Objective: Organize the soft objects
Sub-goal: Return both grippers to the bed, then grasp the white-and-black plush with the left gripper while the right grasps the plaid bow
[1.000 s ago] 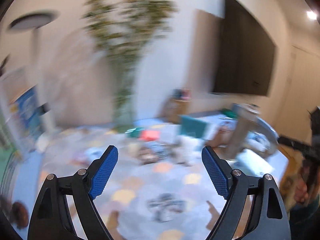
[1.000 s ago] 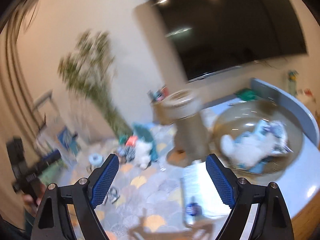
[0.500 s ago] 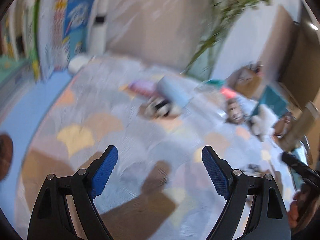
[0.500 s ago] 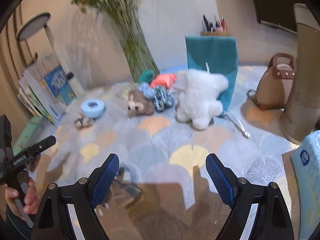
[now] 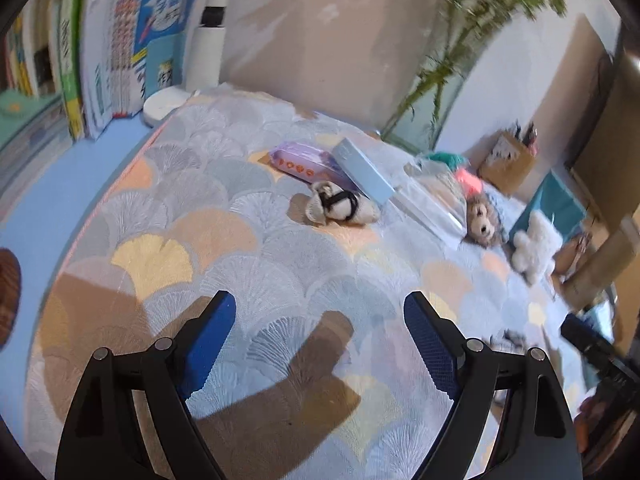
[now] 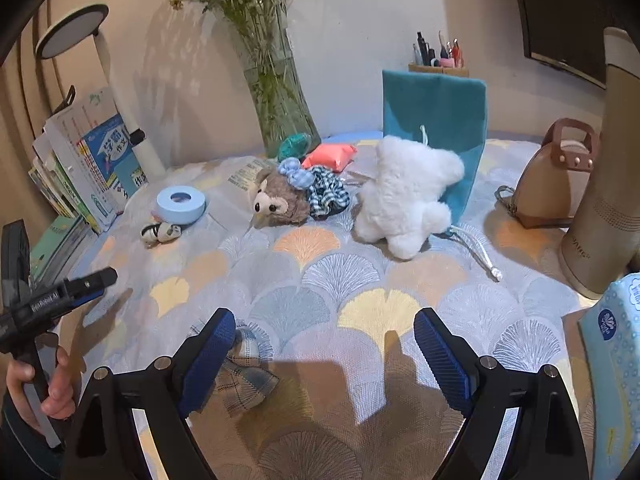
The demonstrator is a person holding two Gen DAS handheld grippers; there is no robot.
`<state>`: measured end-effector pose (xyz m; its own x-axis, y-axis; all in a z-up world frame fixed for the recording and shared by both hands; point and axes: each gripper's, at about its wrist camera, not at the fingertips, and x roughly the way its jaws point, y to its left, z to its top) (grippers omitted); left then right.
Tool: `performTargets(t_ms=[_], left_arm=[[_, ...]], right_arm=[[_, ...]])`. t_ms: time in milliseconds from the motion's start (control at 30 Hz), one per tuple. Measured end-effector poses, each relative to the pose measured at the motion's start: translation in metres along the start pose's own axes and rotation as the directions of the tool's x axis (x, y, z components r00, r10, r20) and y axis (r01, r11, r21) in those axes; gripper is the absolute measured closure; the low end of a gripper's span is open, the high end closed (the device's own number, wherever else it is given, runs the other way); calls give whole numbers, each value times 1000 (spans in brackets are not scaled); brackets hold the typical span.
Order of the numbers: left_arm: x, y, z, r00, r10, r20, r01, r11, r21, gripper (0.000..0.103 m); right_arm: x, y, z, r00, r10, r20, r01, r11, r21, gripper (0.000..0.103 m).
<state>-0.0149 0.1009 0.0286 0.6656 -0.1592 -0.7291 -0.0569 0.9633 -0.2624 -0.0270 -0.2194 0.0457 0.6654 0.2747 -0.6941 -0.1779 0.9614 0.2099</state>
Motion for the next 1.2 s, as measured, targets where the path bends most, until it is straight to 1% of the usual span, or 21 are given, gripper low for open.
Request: performTargets(t_ms=[67,100,133,167,200,300,367,467,533,567,667,733,767,833,867,933,1000,1067,1133,1167,1200], left_arm=[[-5,-10,3,998,2,-55,2,997,75,18],[-14,-16,6,998,17,-54,-10,991,132,18],[-22,-20,9,999,26,-36,-20,986,164,18],[-33,-24,13,999,31,-10,-28,979,202,17],[-41,-27,19,1000,24,2,-24,972,234,17],[-51,-32,34,999,-14,36,4,966,260,16],[-43,-36,43,999,-18,29,9,962,274,15],[-10,-42,53,1000,-20,-19,25,954,297,15],[12,-45,56,999,11,-44,3,957,290,15],[24,-44,57,999,22,-49,-7,958,285,15],[51,-40,60,1000,14,-27,-7,968,253,16],[63,-32,60,1000,-5,-30,11,978,210,18],[65,-28,59,999,-20,-33,26,981,191,19],[66,-20,60,999,-37,-38,43,987,154,19],[64,-16,61,999,-41,-16,42,989,140,19],[64,-16,62,999,-36,-15,38,990,139,20],[72,-17,62,997,-51,-60,59,987,148,35],[77,-19,60,996,-36,-85,50,986,161,37],[78,-21,61,997,-30,-75,43,982,182,39],[77,-24,60,997,-30,-72,43,980,194,53],[78,-25,59,997,-28,-75,43,978,203,56]], right_arm=[[-4,2,0,998,55,-25,-54,998,11,13],[-6,6,0,993,106,-44,-106,994,18,13],[-7,10,0,989,135,-53,-134,991,18,13],[-8,16,0,985,161,-64,-161,987,13,9],[-7,21,0,984,166,-71,-166,986,3,1],[2,47,-3,987,132,-94,-139,988,-65,0],[10,59,-7,991,83,-106,-94,990,-105,0],[22,73,-16,991,19,-132,-39,988,-148,0],[27,74,-21,989,-21,-144,-2,987,-160,0],[28,75,-21,989,-40,-141,16,985,-170,0],[27,77,-21,990,-76,-115,54,981,-187,0],[30,78,-20,988,-107,-113,84,977,-195,6],[32,79,-20,986,-117,-121,91,975,-201,12],[35,80,-21,984,-115,-137,84,973,-215,14],[37,82,-22,983,-116,-142,82,972,-222,14],[40,85,-21,981,-125,-149,87,967,-241,17],[42,88,-23,980,-126,-154,83,962,-259,26],[43,90,-24,981,-117,-156,72,961,-269,32],[43,90,-24,982,-102,-158,56,961,-271,38],[43,91,-25,983,-101,-155,56,960,-273,42],[42,91,-25,983,-107,-152,62,960,-275,44]])
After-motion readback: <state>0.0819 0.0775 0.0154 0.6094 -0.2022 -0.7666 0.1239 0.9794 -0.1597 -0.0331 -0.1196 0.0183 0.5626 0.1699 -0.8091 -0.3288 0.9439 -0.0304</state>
